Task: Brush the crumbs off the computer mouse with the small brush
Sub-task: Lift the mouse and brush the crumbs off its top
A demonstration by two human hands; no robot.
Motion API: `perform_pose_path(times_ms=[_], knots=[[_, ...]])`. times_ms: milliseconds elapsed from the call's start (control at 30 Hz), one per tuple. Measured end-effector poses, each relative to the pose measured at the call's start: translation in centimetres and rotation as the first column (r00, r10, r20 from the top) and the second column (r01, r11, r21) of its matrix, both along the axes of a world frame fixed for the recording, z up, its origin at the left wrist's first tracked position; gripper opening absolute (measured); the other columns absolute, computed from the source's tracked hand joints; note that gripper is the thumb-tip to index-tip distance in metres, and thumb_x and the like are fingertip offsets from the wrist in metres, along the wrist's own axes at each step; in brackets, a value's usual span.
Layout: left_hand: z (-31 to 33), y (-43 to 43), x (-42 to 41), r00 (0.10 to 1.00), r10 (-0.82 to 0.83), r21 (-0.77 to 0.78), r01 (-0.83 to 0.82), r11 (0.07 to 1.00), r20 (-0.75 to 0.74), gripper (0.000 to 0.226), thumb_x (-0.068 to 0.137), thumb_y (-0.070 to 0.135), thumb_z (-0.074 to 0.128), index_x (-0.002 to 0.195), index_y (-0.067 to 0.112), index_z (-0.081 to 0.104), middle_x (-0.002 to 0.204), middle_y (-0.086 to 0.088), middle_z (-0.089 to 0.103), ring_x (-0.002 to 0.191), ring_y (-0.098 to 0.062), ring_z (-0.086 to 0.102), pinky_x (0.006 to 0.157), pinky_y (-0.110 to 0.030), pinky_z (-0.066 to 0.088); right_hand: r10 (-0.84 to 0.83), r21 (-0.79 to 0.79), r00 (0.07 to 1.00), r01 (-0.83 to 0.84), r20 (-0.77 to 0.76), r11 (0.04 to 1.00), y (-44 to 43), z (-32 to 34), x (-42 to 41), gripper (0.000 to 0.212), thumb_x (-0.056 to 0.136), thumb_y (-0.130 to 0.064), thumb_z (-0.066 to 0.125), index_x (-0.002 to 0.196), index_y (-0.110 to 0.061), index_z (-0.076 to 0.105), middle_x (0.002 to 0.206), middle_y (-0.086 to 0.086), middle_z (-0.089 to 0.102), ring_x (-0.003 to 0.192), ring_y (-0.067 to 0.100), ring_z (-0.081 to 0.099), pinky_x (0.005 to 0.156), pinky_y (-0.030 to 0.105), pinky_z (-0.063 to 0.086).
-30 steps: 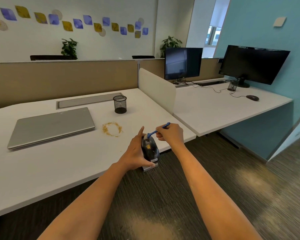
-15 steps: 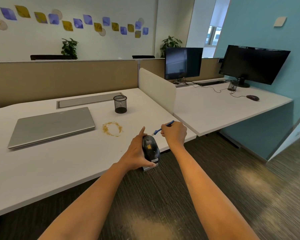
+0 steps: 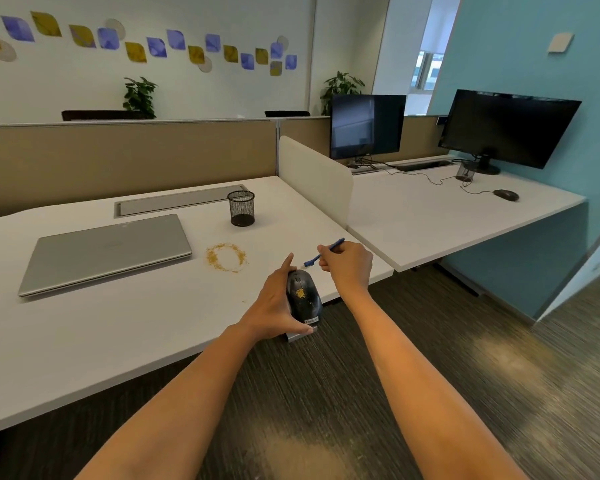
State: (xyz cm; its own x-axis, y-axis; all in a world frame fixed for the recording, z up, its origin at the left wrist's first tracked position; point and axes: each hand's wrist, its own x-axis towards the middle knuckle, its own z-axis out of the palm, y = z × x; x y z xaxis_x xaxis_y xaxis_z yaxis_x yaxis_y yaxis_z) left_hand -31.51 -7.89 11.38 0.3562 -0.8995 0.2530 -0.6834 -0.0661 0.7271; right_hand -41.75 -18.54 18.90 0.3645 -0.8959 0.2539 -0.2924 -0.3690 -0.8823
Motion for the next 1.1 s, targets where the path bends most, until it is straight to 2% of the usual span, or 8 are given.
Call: perform_pose_path(times_ms=[133,233,333,533,633,800,967,1100], knots=[[0.1,0.1,0.2,1.000,-0.001,-0.004,0.001,1.000,0.000,0.132,0.048,0.048,0.084,0.140,0.043,-0.010,0.144,0.001,0.027,0.132,-0.015,0.026,0.105,-0.028,0.022,0.057,0.047,0.997,-0.059,0.054,0.997,0.3,0.4,-0.2,0.021,0.082,-0.027,0.068,0.080,-0.006,0.071,0.074,0.012,0.074,0.062,0.013,0.069,0.075,0.028,0.058],[0.2,0.0,0.2,1.000,-0.002,-0.001,0.002,1.000,0.007,0.132,0.047,0.050,0.084,0.136,0.049,-0.013,0.147,0.000,0.023,0.133,-0.014,0.024,0.104,-0.027,0.021,0.137,0.044,0.990,-0.138,0.027,0.989,1.1,0.2,0.2,0.019,0.080,-0.027,0.069,0.079,-0.009,0.071,0.069,0.006,0.071,0.060,0.012,0.068,0.070,0.026,0.059],[0.2,-0.1,0.1,1.000,-0.007,0.002,0.007,1.000,0.010,0.132,0.048,0.049,0.084,0.137,0.048,-0.014,0.148,0.001,0.022,0.132,-0.011,0.022,0.104,-0.026,0.021,0.115,0.004,0.993,-0.115,0.019,0.993,1.4,-0.1,0.3,0.019,0.081,-0.028,0.069,0.079,-0.009,0.071,0.063,0.000,0.067,0.058,0.011,0.067,0.074,0.030,0.059],[0.4,-0.1,0.0,1.000,-0.012,-0.017,0.012,1.000,0.008,0.133,0.047,0.046,0.084,0.144,0.034,-0.006,0.143,0.001,0.028,0.130,-0.013,0.026,0.105,-0.027,0.023,0.031,-0.070,0.997,-0.026,0.073,0.997,1.0,0.1,-0.2,0.021,0.084,-0.026,0.066,0.079,-0.006,0.071,0.068,0.008,0.071,0.064,0.017,0.068,0.082,0.044,0.055],[0.6,0.1,0.3,1.000,-0.004,-0.020,0.004,1.000,0.016,0.133,0.047,0.049,0.084,0.145,0.032,-0.005,0.142,0.000,0.029,0.129,-0.013,0.027,0.105,-0.027,0.023,0.055,-0.032,0.995,-0.053,0.082,0.998,0.9,0.2,-0.6,0.021,0.084,-0.026,0.066,0.082,-0.006,0.071,0.071,0.010,0.072,0.067,0.018,0.070,0.082,0.044,0.056],[0.7,0.3,0.7,0.999,0.003,-0.003,-0.002,1.000,0.040,0.133,0.051,0.038,0.087,0.146,0.027,-0.005,0.145,-0.004,0.027,0.132,-0.018,0.026,0.108,-0.033,0.024,0.168,-0.054,0.984,-0.171,-0.056,0.984,1.3,0.3,-1.3,0.016,0.083,-0.022,0.065,0.079,-0.008,0.071,0.074,0.011,0.073,0.073,0.023,0.069,0.082,0.045,0.055],[0.6,0.6,1.0,0.998,0.026,0.041,-0.029,0.999,0.060,0.130,0.052,0.041,0.085,0.145,0.025,-0.003,0.147,-0.005,0.025,0.134,-0.021,0.024,0.111,-0.040,0.026,0.213,-0.086,0.952,-0.237,-0.222,0.968,1.2,1.2,-2.3,0.019,0.084,-0.023,0.063,0.083,-0.005,0.071,0.075,0.012,0.073,0.074,0.024,0.069,0.084,0.044,0.054],[0.5,0.3,1.1,0.995,0.037,0.079,-0.045,0.996,0.095,0.124,0.054,0.042,0.085,0.145,0.023,0.004,0.149,-0.003,0.020,0.136,-0.020,0.020,0.110,-0.037,0.024,0.273,-0.038,0.945,-0.284,-0.181,0.958,1.6,1.7,-2.8,0.020,0.084,-0.024,0.065,0.089,-0.006,0.070,0.082,0.013,0.073,0.077,0.022,0.070,0.084,0.038,0.056]])
